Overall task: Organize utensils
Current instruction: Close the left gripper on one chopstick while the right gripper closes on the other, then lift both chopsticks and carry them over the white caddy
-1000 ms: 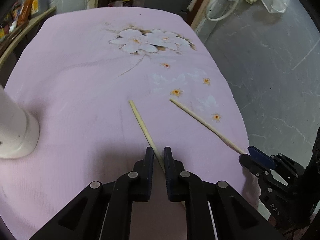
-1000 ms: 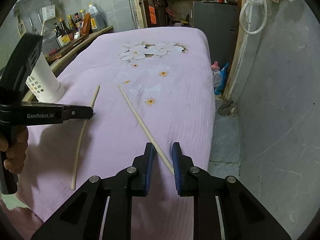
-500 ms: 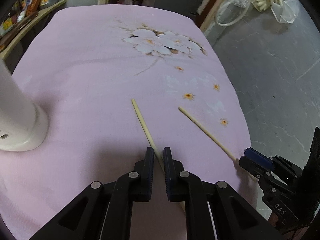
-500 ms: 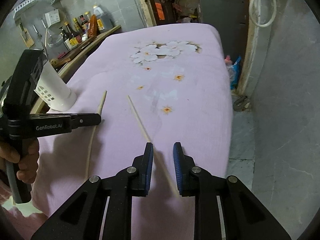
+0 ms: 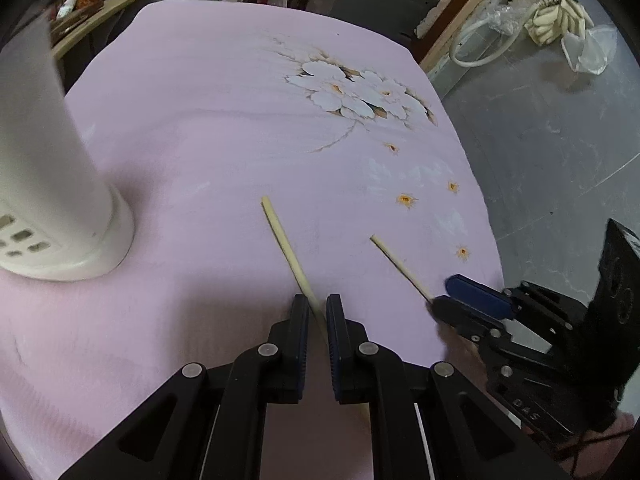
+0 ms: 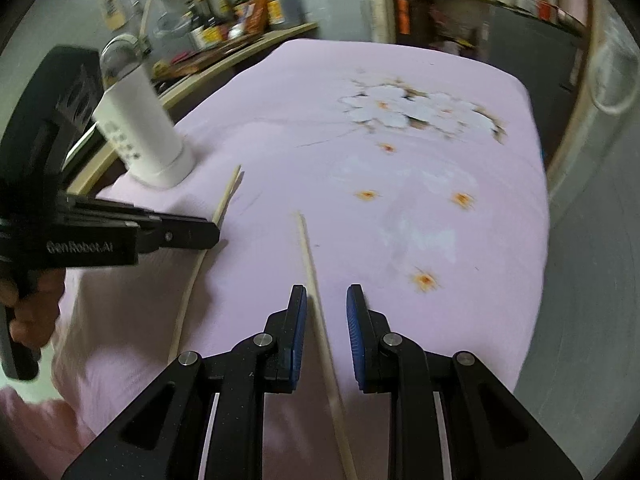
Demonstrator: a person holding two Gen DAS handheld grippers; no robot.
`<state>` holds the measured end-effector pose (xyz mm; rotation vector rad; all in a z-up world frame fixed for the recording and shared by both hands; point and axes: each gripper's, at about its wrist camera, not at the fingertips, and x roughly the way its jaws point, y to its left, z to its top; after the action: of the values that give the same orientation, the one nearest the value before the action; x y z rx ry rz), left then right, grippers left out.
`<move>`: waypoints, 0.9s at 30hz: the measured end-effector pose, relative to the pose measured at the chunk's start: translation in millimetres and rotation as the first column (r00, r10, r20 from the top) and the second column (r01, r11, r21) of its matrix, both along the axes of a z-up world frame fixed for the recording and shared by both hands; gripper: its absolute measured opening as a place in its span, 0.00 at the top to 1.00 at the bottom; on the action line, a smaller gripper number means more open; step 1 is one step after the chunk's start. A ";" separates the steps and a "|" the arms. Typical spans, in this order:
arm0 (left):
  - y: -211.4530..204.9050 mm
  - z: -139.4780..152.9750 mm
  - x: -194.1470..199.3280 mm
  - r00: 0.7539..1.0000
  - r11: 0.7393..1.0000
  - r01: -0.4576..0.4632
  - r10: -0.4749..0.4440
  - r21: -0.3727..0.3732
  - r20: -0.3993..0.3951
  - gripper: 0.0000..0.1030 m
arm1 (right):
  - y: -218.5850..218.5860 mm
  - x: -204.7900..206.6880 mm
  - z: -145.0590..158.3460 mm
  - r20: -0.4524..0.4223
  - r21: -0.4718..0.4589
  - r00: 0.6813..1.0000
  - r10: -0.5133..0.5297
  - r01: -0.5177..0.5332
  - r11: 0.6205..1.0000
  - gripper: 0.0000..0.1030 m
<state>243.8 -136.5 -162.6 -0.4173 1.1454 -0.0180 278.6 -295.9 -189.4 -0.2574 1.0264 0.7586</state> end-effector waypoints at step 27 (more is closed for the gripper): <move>2.5 67.9 -16.4 0.972 0.990 0.140 -0.144 0.035 0.188 0.94 | -28.2 -21.8 87.5 -0.017 0.370 0.916 -0.400 0.377 0.849 0.96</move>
<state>227.4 -134.0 -94.8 -0.3072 0.9840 -0.1672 256.8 -324.1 -101.9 0.2476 0.8221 0.5508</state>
